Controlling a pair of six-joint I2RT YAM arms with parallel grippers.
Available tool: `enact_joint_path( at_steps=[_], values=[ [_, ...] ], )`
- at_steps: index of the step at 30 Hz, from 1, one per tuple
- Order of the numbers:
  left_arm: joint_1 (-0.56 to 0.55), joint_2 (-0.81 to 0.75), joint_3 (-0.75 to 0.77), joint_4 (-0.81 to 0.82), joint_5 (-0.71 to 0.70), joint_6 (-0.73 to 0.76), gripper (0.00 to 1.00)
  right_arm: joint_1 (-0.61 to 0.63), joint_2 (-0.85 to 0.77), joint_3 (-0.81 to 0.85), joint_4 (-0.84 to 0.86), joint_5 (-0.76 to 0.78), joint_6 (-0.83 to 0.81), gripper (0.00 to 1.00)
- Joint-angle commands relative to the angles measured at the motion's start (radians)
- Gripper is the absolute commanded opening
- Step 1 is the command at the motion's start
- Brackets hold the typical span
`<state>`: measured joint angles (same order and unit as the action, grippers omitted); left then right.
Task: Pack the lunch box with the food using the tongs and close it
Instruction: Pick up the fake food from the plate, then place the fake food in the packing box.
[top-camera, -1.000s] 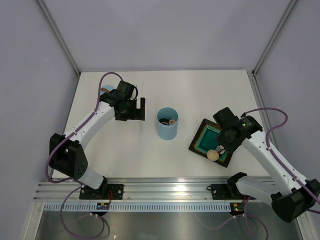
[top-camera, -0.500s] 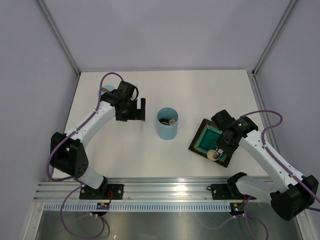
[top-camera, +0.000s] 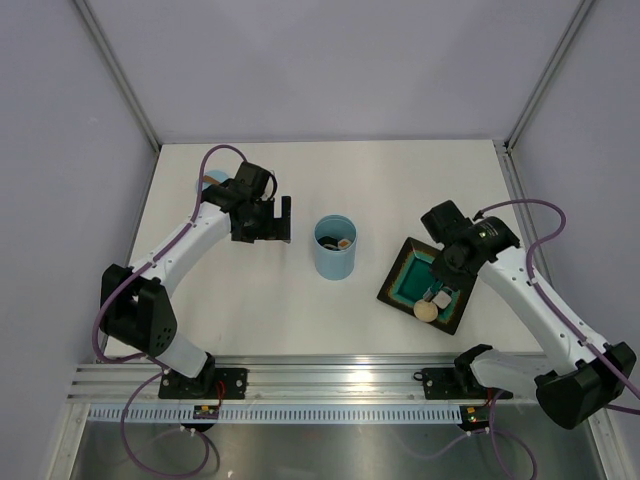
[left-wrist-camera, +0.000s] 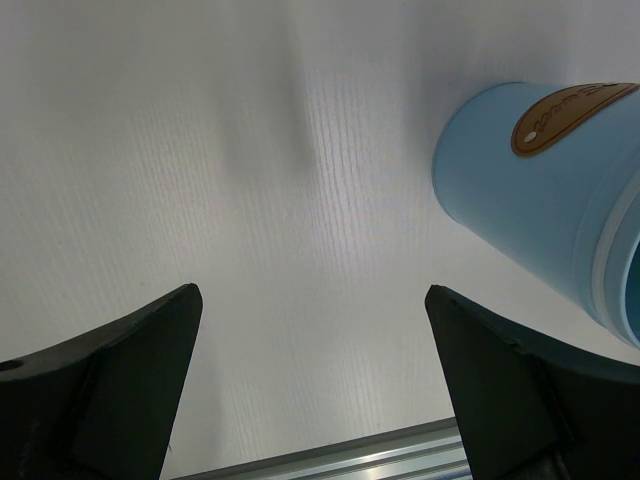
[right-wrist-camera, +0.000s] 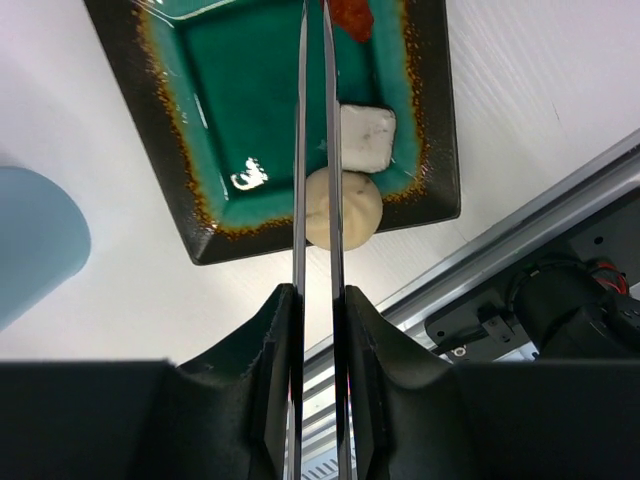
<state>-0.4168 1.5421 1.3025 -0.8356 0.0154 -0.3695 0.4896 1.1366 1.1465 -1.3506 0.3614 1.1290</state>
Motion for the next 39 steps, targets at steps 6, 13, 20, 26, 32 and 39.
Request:
enact_joint_path(
  at_steps=[6, 13, 20, 26, 32, 39],
  values=[
    [0.001, -0.022, 0.014, 0.021, -0.009, 0.009, 0.99, -0.006, 0.052, 0.185, -0.187, 0.062, -0.122, 0.01],
    [0.001, -0.020, 0.007, 0.021, -0.009, 0.006, 0.99, -0.006, 0.071, 0.243, -0.170, 0.013, -0.176, 0.00],
    [0.003, -0.014, 0.009, 0.021, -0.006, 0.006, 0.99, -0.006, 0.080, 0.303, -0.142, -0.068, -0.245, 0.00],
    [0.001, -0.005, 0.009, 0.018, 0.012, -0.002, 0.99, -0.006, 0.089, 0.415, -0.110, -0.163, -0.354, 0.00],
    [0.003, -0.005, 0.009, 0.015, 0.009, -0.016, 0.99, -0.005, 0.078, 0.446, 0.016, -0.351, -0.462, 0.00],
    [0.001, -0.016, -0.011, 0.023, 0.014, -0.036, 0.99, -0.006, 0.063, 0.486, 0.126, -0.470, -0.515, 0.00]
  ],
)
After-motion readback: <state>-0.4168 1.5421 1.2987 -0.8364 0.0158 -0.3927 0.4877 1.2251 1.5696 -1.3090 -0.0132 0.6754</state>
